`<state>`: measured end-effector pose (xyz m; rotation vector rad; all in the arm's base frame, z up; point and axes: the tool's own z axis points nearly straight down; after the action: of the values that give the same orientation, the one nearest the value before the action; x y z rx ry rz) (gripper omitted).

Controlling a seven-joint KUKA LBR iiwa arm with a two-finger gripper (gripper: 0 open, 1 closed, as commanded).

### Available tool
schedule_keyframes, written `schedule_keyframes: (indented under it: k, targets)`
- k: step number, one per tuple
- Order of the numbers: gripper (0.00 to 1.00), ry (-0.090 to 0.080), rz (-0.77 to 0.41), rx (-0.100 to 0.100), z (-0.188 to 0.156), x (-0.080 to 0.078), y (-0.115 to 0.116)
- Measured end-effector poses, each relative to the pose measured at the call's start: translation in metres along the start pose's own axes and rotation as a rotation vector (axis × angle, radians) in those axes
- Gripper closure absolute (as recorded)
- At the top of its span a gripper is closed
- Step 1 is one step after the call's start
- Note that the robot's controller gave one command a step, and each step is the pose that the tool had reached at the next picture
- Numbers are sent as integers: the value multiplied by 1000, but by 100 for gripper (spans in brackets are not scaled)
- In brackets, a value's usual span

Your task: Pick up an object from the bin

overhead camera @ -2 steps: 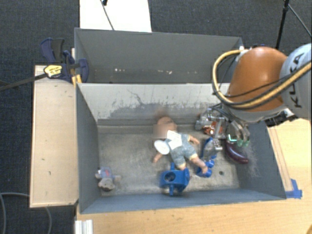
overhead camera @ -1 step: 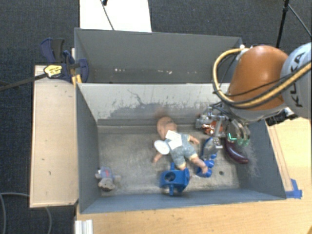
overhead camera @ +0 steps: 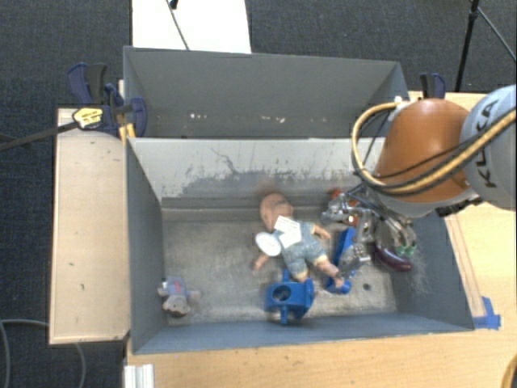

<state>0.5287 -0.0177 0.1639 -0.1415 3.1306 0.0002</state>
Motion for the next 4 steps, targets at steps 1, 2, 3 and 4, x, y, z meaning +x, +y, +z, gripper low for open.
schedule_keyframes:
  k: [1, 2, 3, 4]
  targets:
    - [100, -14, -189, 0, 89, -1, -1]
    - [100, -14, -189, 0, 89, -1, -1]
    - [100, -14, -189, 0, 88, -1, -1]
    - [100, -3, -244, 0, 57, 0, -10]
